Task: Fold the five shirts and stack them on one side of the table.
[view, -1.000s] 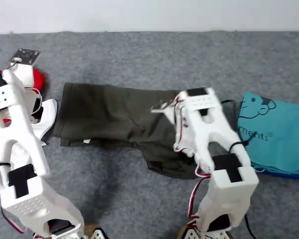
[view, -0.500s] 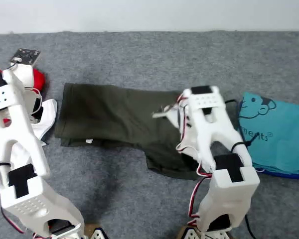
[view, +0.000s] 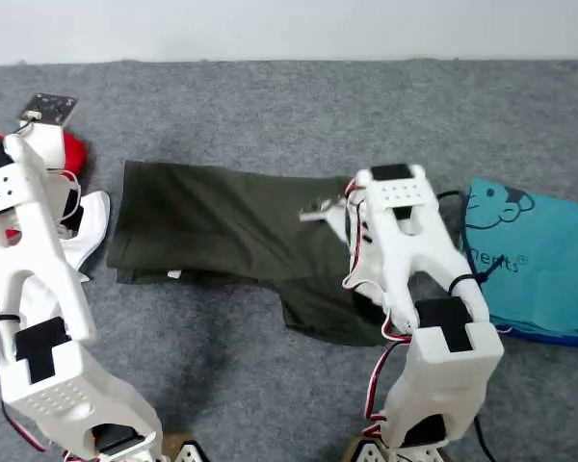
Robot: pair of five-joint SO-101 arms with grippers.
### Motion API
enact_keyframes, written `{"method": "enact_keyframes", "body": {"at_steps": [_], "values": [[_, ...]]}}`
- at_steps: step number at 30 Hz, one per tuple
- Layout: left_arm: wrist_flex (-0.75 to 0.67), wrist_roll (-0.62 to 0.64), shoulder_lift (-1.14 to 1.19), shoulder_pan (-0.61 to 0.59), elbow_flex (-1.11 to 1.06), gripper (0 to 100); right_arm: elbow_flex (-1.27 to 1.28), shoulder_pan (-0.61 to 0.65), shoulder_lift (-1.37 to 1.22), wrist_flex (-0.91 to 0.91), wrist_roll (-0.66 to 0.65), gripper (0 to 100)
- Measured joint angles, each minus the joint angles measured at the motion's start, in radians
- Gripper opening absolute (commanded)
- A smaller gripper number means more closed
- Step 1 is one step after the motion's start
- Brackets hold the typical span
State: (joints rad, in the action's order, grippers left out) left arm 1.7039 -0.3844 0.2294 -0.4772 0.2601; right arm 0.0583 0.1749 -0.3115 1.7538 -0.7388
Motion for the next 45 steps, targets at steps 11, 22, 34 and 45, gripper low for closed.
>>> {"method": "enact_keyframes", "body": {"at_steps": [11, 22, 34, 45], "values": [[0.021, 0.003, 0.0, 0.127, 0.0, 2, -0.253, 0.003, 0.0, 0.0, 0.121, 1.7], [0.026, 0.051, -0.137, 0.219, -0.034, 1, -0.253, 0.048, 0.026, 0.0, 0.212, 0.9], [0.028, 0.057, -0.14, 0.661, -0.051, 1, -0.253, -0.361, 0.427, 0.0, 0.226, 0.9], [0.023, 0.057, 0.031, 1.099, -0.098, 15, 0.028, -0.623, 0.718, 0.0, 0.226, 0.9]]}}
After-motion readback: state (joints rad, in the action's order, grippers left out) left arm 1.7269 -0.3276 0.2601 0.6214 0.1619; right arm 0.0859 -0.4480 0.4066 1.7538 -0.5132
